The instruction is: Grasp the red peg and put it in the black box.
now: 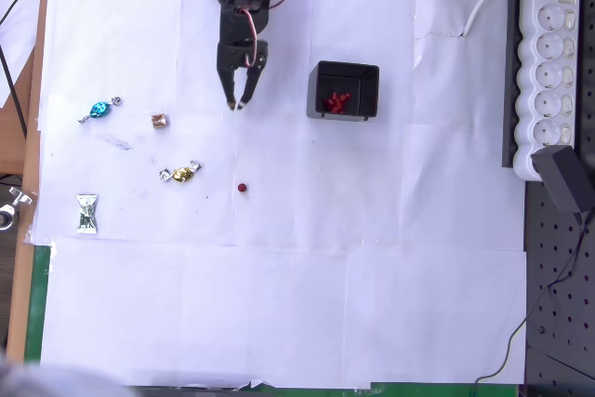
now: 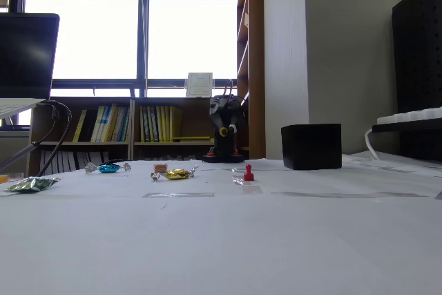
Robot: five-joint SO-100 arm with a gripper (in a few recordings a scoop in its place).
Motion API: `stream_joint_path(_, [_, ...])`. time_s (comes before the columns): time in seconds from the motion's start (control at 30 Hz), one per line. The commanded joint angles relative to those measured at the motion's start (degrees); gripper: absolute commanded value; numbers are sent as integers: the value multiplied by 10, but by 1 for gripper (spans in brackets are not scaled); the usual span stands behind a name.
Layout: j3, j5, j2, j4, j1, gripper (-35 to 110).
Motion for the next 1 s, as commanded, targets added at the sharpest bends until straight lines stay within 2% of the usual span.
stream_joint_path(0.0, [-40,-41,120,-166,9,0])
stream_joint_path(0.13, [-38,-79,240,-280,11,0])
stream_joint_path(0.23, [-39,-79,364,-424,2,0])
stream_joint_path(0.47, [-33,-67,513,-560,-18,0])
stream_joint_path(0.73, [76,-73,669,-588,-37,0])
stream_joint_path(0.97, [246,-75,866,-682,-46,0])
